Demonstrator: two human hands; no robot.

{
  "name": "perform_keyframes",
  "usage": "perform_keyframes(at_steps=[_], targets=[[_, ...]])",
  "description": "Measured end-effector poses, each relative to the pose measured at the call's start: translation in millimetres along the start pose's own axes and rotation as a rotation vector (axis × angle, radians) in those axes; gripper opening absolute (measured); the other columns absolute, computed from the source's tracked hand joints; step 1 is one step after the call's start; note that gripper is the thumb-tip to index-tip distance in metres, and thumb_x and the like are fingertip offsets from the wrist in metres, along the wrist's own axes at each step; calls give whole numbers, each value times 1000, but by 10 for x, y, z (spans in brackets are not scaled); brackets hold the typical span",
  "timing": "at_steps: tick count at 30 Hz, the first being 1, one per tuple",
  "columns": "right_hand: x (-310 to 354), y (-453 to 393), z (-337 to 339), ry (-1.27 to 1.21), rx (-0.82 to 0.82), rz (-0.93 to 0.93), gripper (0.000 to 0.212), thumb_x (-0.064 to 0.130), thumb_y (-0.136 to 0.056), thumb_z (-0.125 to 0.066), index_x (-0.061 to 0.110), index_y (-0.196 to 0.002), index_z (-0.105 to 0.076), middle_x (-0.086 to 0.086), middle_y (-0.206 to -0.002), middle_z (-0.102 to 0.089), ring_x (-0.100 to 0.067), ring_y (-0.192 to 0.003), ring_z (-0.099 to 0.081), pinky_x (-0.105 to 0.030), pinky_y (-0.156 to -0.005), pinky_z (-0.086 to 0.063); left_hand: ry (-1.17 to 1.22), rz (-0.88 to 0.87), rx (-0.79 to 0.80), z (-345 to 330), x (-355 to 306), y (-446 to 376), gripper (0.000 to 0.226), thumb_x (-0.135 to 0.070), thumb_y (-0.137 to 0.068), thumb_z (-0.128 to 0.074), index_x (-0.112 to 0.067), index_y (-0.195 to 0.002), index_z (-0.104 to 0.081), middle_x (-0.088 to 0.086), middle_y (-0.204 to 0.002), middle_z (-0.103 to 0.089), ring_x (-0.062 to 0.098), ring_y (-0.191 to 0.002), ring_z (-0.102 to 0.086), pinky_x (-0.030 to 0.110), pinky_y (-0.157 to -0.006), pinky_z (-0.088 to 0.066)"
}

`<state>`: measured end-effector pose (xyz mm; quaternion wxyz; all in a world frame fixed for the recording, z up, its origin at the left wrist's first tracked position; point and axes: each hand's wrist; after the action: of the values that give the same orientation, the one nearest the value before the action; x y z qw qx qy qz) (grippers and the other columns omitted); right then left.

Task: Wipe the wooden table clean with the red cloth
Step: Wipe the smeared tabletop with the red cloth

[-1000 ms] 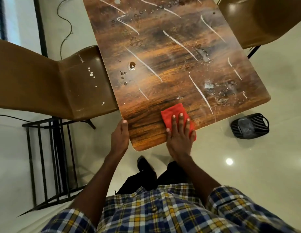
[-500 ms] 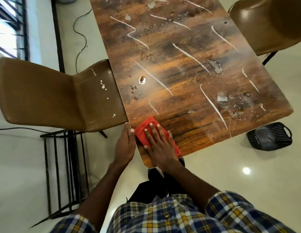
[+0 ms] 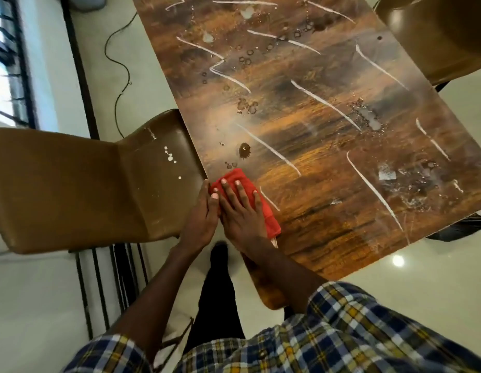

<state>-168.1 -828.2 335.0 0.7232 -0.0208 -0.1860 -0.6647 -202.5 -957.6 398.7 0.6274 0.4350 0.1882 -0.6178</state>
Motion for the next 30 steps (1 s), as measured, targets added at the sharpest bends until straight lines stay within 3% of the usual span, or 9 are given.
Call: perform_keyframes(at_steps=[5, 8, 12, 15, 18, 21, 25, 28, 30], targets=[[-37, -618, 113, -22, -36, -45, 64, 56, -111, -18, 39, -168, 6, 7, -176, 15, -22, -162, 15, -62, -127, 2, -120, -69, 45, 237, 169, -550, 68, -57, -109, -27, -25, -168, -19, 4, -166, -39, 12, -142, -44, 27, -113, -36], [-506, -594, 308, -70, -84, -283, 61, 57, -112, -15, 43, -166, 10, 8, -176, 19, -24, -162, 18, -63, -127, 6, -277, -226, 109, 321, 272, -818, 65, -60, -109, -22, -23, -162, -31, 9, -157, -50, 31, -137, -55, 49, -108, -50], [-947, 26, 422, -170, -197, -705, 61, 59, -111, -14, 45, -166, 9, 8, -177, 12, -26, -163, 11, -69, -126, -6, -384, -289, 109, 468, 212, -856, 54, -40, -112, -33, -16, -160, -37, 11, -153, -56, 31, -122, -62, 36, -94, -50], [-634, 269, 304, -194, -189, -795, 64, 61, -110, -12, 42, -166, 11, 5, -177, 13, -27, -163, 12, -69, -125, -5, -412, -324, 114, 535, 220, -900, 50, -23, -110, -45, -13, -159, -41, 13, -147, -60, 31, -109, -65, 32, -82, -45], [-70, 29, 156, -191, -160, -731, 64, 57, -111, -15, 39, -168, 9, 5, -177, 14, -27, -162, 14, -66, -127, -2, -380, -335, 140, 539, 283, -976, 55, -15, -101, -50, -17, -155, -43, 11, -137, -64, 27, -92, -66, 35, -74, -55], [375, -550, 73, -140, -134, -441, 62, 52, -111, -19, 40, -168, 2, 7, -177, 10, -25, -162, 14, -66, -126, -7, -236, -316, 140, 563, 287, -1104, 56, -22, -94, -42, -20, -150, -42, 7, -142, -57, 28, -110, -65, 48, -93, -58], [371, -1285, 233, -97, -101, -206, 59, 53, -111, -17, 41, -168, -3, 11, -177, 9, -22, -163, 12, -66, -126, -5, -263, -356, 67, 573, 243, -1221, 55, -13, -101, -47, -10, -156, -40, 8, -165, -34, 26, -130, -57, 25, -92, -45], [-51, -1357, 362, -62, -81, -229, 59, 58, -110, -7, 45, -166, 8, 9, -176, 15, -22, -162, 17, -66, -126, 1, -324, -366, 77, 555, 202, -1311, 55, -13, -102, -51, -9, -156, -39, 9, -169, -28, 34, -127, -61, 34, -90, -53], [-432, -1178, 454, -109, -146, -409, 60, 59, -111, -9, 45, -166, 10, 8, -176, 17, -24, -162, 17, -66, -126, 3, -345, -379, 108, 544, 162, -1387, 55, -12, -102, -52, -7, -155, -40, 12, -166, -33, 36, -131, -58, 43, -100, -55]])
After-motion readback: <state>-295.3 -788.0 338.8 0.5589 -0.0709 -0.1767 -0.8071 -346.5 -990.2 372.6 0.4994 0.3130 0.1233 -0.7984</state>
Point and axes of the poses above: each hand's wrist, its own y-axis away from the middle knuckle, its own z-axis out of the back of the hand, x = y × z
